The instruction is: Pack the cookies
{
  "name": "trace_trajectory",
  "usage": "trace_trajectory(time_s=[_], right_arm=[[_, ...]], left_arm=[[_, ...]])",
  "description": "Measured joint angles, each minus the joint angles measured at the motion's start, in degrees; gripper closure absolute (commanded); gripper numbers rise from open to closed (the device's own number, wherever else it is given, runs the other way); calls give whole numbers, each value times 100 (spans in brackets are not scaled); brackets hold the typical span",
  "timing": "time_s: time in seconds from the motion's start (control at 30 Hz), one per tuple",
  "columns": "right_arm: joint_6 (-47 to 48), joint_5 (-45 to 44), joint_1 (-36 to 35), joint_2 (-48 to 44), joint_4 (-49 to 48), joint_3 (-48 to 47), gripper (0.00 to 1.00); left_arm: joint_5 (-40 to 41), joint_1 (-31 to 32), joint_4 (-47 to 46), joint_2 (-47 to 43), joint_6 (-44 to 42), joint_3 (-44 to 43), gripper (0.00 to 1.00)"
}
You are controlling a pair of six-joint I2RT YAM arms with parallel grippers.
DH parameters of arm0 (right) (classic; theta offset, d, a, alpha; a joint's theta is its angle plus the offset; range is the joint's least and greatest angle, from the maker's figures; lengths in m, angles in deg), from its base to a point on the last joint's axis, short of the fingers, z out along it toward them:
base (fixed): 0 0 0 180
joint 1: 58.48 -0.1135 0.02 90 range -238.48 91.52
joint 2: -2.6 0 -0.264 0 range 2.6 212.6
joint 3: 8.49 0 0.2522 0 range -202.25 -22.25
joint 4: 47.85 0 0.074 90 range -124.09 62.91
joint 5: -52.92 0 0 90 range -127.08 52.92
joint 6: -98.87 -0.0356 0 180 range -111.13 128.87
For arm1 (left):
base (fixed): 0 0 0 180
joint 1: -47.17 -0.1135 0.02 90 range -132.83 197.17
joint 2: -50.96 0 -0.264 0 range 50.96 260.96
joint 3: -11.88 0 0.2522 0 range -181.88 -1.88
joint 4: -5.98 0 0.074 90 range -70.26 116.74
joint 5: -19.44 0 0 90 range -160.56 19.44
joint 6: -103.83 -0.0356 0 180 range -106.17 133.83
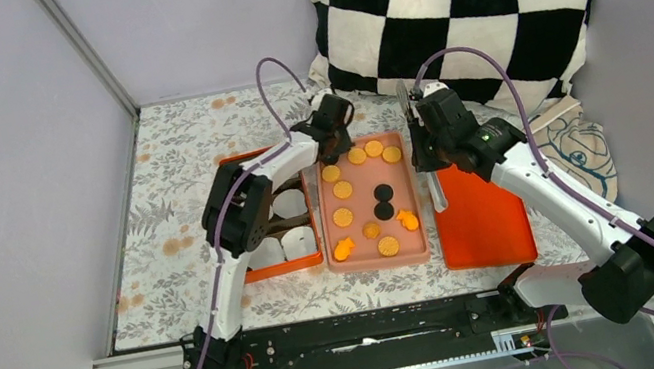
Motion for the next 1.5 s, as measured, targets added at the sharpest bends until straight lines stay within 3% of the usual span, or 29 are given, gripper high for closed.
trace_trajectory(time_s=[0.27,0.43,0.57,0.87,1.0,1.2,1.5], right_arm=[[17,223,-4,-44,114,181,79],[59,358,-4,-44,151,192,77],[111,476,-44,-7,173,192,65],[173,581,-133,586,422,361,65],[144,581,-170,826,551,361,59],[81,579,-247,824,660,269,53],[85,577,-494,874,807,-94,52]], left_arm=[[-24,-894,-39,66,48,-81,97],[-321,-1128,-260,28,-177,20,95],[-476,-879,-378,-400,-323,540,93],[-678,278,-433,-2717,-431,1165,89],[-647,258,-461,-3499,-444,1412,88],[-616,249,-358,-3993,-446,2013,88],[-649,267,-111,-4498,-444,2562,87]])
